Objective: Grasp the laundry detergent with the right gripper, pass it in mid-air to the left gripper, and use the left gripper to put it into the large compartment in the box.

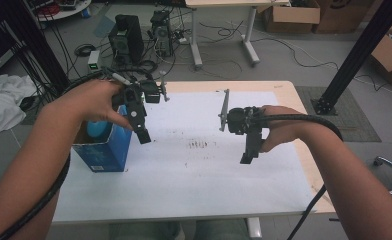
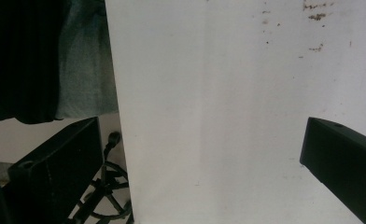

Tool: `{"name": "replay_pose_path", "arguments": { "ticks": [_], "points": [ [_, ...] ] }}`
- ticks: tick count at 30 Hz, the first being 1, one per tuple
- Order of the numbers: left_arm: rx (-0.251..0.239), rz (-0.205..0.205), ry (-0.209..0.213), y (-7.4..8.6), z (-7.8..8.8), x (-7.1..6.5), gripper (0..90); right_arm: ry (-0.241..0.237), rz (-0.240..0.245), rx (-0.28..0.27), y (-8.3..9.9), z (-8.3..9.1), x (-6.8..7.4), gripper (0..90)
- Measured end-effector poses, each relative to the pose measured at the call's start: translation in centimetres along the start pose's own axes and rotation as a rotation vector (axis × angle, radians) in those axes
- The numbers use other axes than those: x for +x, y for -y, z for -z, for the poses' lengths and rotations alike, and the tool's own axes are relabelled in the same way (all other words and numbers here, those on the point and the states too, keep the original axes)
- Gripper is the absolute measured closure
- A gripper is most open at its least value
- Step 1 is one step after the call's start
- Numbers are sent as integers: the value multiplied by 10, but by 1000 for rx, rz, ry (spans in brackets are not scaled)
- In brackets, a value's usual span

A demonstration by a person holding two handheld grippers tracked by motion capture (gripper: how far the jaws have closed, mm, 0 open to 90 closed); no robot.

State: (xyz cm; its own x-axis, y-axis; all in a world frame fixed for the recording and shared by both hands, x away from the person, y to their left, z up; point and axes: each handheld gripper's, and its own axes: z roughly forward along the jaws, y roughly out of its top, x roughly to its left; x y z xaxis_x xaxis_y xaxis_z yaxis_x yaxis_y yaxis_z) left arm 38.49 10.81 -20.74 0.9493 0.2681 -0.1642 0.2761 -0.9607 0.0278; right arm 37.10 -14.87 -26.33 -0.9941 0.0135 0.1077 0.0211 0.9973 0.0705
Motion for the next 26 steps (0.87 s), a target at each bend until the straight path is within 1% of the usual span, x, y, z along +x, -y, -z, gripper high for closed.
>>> {"name": "replay_pose_path", "arguments": {
  "ticks": [2, 7, 8, 10, 11, 15, 20, 23, 26],
  "points": [
    [1, -13, 5, -2, -3, -2, 1, -2, 2, 0, -1, 0, 0, 0],
    [3, -24, 17, -7, -8, -2, 1, -3, 3, 4, -2, -1, 1, 0],
    [13, -37, 15, -10, -10, -4, 1, -3, -1, 6, -3, -1, 1, 0],
    [16, -52, 13, -13, -11, -6, 1, -3, 1, 5, -3, -1, 2, 0],
    [16, -52, 13, -13, -11, -6, 1, -3, -1, 5, -2, -1, 2, 0],
    [10, -82, 9, -20, -11, -12, 2, -4, -6, 3, -1, -1, 2, 0],
    [14, -93, 6, -23, -12, -13, 1, -3, -7, 4, 0, -1, 1, 0],
    [18, -89, 10, -24, -12, -13, 1, -3, -5, 1, 0, -2, 1, 0],
    [21, -89, 4, -23, -13, -12, 1, -6, -7, 0, 0, -1, 1, 0]
  ]
}}
